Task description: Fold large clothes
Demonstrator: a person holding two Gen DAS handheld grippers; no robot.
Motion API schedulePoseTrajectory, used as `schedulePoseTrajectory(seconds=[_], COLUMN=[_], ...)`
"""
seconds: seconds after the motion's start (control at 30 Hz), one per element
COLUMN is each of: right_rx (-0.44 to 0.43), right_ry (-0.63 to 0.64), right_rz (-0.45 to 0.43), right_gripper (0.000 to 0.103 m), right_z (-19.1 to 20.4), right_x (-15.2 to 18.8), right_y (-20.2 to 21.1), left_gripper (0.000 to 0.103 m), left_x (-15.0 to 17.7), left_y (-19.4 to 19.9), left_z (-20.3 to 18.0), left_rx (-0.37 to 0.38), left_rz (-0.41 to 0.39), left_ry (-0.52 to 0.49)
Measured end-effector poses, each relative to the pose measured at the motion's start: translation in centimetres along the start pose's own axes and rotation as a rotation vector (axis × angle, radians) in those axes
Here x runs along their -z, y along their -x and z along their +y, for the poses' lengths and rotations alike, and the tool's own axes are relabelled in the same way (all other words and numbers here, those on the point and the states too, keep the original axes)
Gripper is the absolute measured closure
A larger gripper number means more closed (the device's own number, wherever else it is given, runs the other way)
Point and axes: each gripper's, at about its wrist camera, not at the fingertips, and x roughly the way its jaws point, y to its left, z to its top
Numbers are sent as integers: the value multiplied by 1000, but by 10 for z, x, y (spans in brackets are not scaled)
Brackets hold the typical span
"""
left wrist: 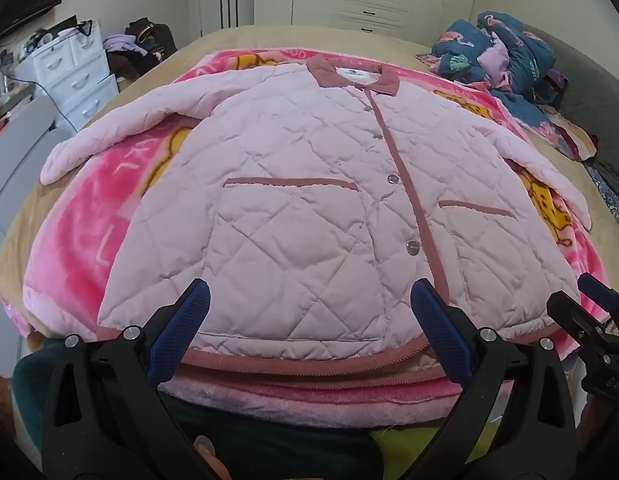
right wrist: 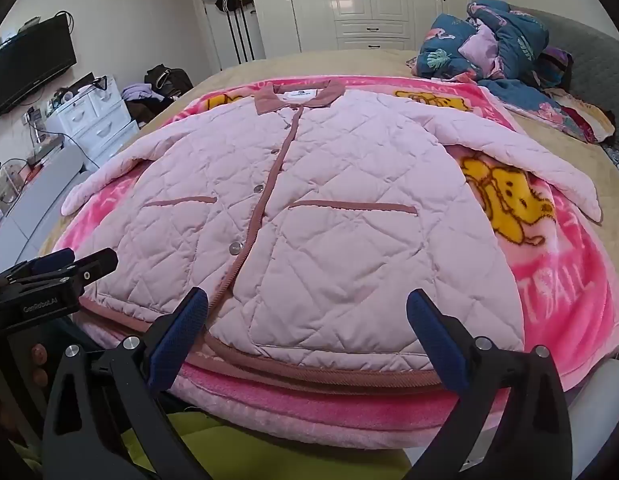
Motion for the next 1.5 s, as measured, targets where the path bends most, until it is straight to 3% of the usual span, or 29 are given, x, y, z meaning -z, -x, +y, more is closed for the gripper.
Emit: schedulePoseTrajectory(seconds=[1.5], right_rx=[25], right_ry=[26], right_rz=[-25], right_gripper=[4], right_z=[8], right_x=[1], right_y=[9], left_gripper=[9], left_x=[-2], left_y=[12], left_z=[-5], left_rx=[-8], left_rz=[-26], left_ry=[-12])
